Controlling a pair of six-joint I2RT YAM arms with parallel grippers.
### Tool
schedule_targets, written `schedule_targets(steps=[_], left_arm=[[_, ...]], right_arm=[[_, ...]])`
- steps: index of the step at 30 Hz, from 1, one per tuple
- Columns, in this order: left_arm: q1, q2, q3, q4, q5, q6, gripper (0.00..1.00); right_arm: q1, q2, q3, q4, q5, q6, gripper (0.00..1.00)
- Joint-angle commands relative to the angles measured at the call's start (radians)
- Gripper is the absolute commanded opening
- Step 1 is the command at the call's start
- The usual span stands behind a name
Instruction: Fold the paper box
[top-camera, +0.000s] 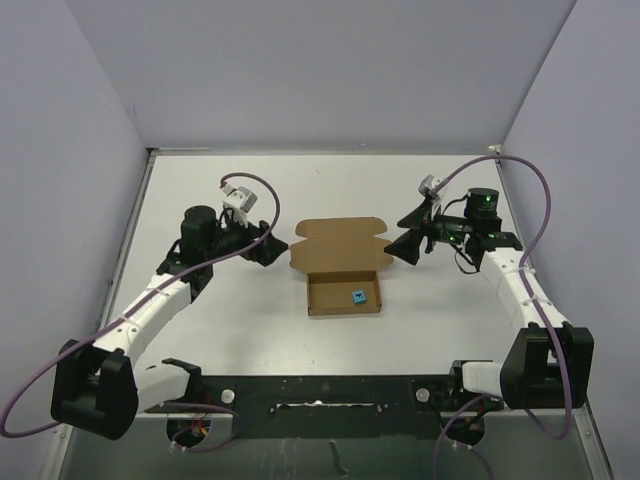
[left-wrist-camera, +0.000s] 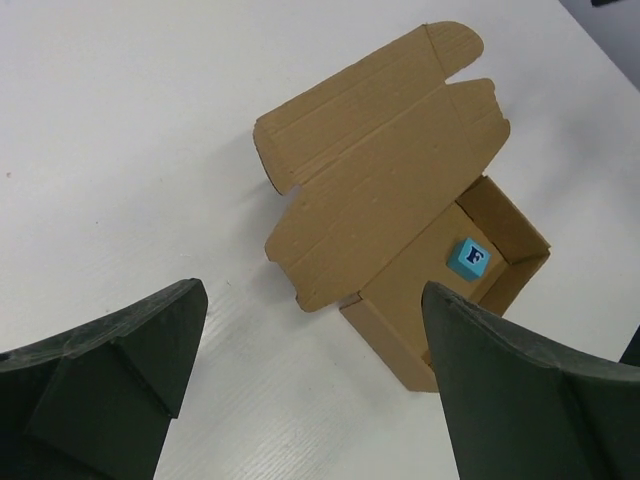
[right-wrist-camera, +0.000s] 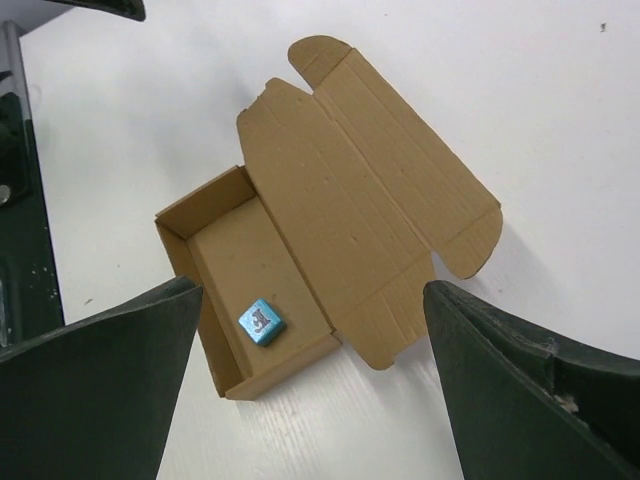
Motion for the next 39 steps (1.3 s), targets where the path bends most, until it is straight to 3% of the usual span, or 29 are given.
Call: schedule_targets(steps=[1,4,7,11,17,28,34,39], left_arm=[[0.045,0.071,0.065,0.093,0.076,-0.235,0.86],[0.049,0.12,-0.03,0.315,0.105,-0.47,0.8],[0.033,0.131,-0.114,0.468,0.052,-0.566,0.78],[-0.047,0.107,-0.085,0.302,-0.154,-0.452,0.79],[-0.064,0.182,-0.058,0.224,-0.186,-0.357,0.79],[-0.028,0.405,0.064,0.292,0.034,-0.313,0.75],[0.013,0.484,0.133,0.291,0.13,-0.319,0.58],[0.028,0.54,0.174,0.277,0.212,-0.31,0.53]], right_arm=[[-0.008,0.04,0.043,0.019,-0.059,0.049,0.98],[-0.016,0.069,0.059,-0.014,-0.052,0.044,0.98],[-0.017,0.11,0.086,-0.07,-0.032,0.018,0.98],[-0.024,0.187,0.142,-0.162,-0.02,-0.026,0.99],[-0.051,0.279,0.201,-0.273,-0.03,-0.083,0.99],[-0.057,0.411,0.248,-0.262,-0.021,0.007,0.88],[-0.038,0.508,0.314,-0.28,-0.009,0.044,0.8],[-0.02,0.526,0.311,-0.271,-0.017,0.056,0.78]])
